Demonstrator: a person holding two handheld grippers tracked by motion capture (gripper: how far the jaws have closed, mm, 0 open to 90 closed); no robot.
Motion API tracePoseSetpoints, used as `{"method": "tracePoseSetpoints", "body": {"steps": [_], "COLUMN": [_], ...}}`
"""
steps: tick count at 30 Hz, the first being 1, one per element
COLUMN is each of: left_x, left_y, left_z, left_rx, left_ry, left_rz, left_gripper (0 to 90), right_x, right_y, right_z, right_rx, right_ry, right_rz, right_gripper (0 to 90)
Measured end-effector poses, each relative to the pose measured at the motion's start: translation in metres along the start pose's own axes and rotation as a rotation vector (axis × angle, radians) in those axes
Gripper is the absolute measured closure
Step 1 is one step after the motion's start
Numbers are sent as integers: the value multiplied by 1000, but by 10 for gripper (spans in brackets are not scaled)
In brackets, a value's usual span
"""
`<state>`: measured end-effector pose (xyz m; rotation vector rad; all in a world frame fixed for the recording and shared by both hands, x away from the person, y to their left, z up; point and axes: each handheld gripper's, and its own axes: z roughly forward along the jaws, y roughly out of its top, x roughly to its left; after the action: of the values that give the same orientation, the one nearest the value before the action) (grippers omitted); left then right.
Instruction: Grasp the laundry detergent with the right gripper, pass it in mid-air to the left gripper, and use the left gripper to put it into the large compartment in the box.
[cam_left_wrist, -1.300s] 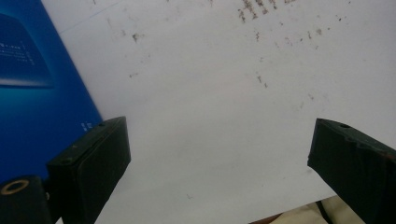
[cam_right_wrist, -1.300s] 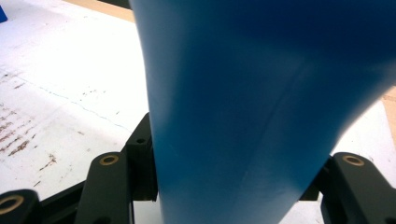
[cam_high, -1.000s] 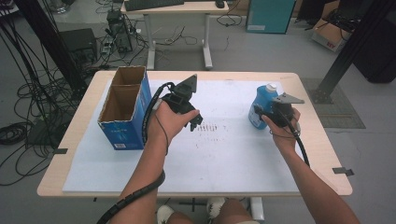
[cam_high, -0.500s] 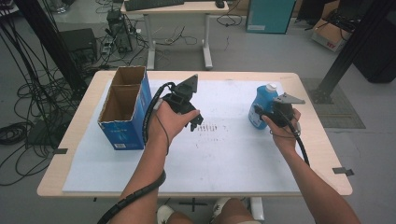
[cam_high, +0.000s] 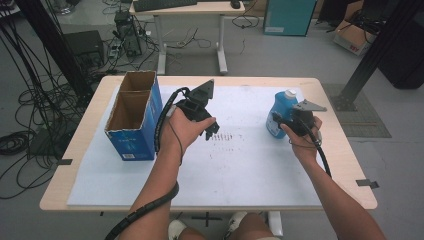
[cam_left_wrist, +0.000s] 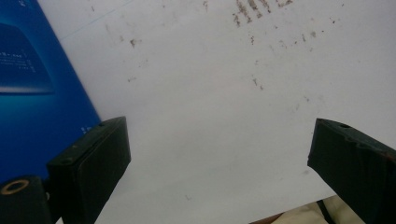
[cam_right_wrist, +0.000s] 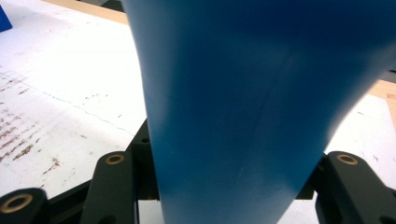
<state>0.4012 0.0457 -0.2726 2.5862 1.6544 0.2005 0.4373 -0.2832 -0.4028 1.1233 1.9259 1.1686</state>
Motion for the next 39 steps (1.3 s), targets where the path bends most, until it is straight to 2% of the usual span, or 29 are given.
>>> {"method": "tracePoseSetpoints", "body": {"steps": [8,19,30,39], "left_x": [3,1,-2,-2], "left_y": [-1,-4,2,5], "left_z": [-1,0,3,-2], "left_rx": [-5,0,-4,-12], "left_ry": [2,-6,-8,-7], "left_rz": [-3,0,17,25], "left_gripper": [61,61,61,61], "right_x": [0,0,-1,-1], "right_y": [0,0,0,0], "right_z": [0,0,0,0], "right_rx": [2,-2,-1,0], "right_ry": [0,3,9,10], "right_rz": [1,-3,-3,-3], "right_gripper": [447,449,449,448]}}
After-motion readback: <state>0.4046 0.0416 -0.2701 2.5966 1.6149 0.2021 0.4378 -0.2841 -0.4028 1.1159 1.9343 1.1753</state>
